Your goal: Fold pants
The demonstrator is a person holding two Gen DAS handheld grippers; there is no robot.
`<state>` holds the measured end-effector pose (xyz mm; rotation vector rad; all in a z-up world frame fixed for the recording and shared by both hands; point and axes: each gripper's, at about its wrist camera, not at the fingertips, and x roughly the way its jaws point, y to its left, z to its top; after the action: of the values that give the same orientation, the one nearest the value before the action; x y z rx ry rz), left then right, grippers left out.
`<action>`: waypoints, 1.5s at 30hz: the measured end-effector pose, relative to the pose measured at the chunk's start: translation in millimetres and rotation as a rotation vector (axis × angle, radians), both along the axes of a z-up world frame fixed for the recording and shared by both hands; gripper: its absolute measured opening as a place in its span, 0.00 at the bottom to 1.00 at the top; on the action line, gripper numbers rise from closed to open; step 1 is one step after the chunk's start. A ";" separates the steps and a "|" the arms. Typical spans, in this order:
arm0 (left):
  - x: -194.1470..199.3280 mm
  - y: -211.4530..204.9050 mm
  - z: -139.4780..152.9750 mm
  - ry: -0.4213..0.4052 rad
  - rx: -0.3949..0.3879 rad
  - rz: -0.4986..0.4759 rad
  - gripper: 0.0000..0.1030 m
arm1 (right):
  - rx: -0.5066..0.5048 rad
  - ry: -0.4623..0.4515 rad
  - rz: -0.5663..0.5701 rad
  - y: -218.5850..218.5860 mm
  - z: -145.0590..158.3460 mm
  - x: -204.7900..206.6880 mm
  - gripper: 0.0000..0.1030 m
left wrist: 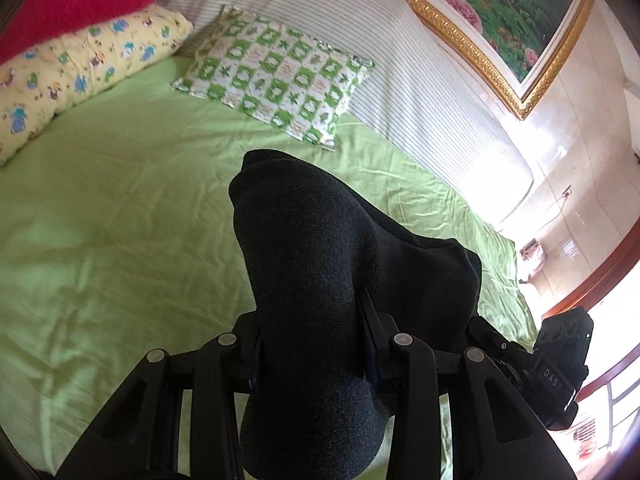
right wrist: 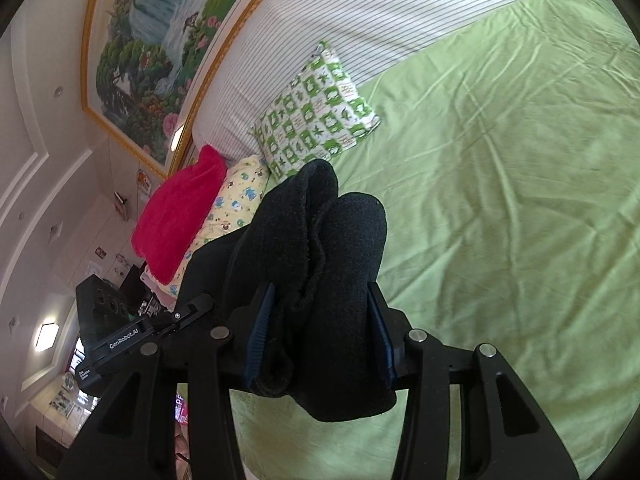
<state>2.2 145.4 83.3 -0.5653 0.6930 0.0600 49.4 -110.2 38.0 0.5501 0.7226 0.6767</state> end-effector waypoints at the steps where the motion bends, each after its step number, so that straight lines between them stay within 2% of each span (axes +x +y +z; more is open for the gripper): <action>1: 0.0 2.5 0.8 0.000 0.004 0.004 0.37 | -0.003 0.000 0.005 3.3 0.5 2.1 0.46; 8: 1.6 29.9 3.1 0.004 0.018 0.041 0.36 | -0.019 -0.012 0.043 33.2 7.9 20.3 0.46; 16: 19.2 60.2 -1.1 0.036 0.040 0.075 0.36 | -0.021 0.006 0.078 64.6 1.1 45.9 0.46; 29: 57.7 93.0 -26.3 0.101 0.031 0.090 0.36 | -0.057 0.073 0.094 95.3 -21.5 93.4 0.46; 34: 65.0 98.4 -42.7 0.136 0.027 0.093 0.37 | -0.112 0.103 0.091 100.6 -30.9 107.4 0.48; 37: 63.8 100.0 -49.3 0.142 0.036 0.092 0.45 | -0.148 0.113 0.076 100.0 -37.1 112.8 0.54; 39: 61.3 99.9 -53.5 0.144 0.043 0.094 0.59 | -0.209 0.103 0.049 98.8 -39.9 114.6 0.58; 42: 60.2 101.2 -63.1 0.167 0.067 0.108 0.66 | -0.256 0.087 0.034 95.7 -43.6 116.3 0.59; 45: 59.1 109.0 -75.8 0.170 0.025 0.113 0.72 | -0.284 0.079 0.032 94.2 -47.5 119.3 0.62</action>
<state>61.3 254.4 7.5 -0.5797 0.8242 0.2242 168.7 -16.0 -9.5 0.3067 0.8868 0.5718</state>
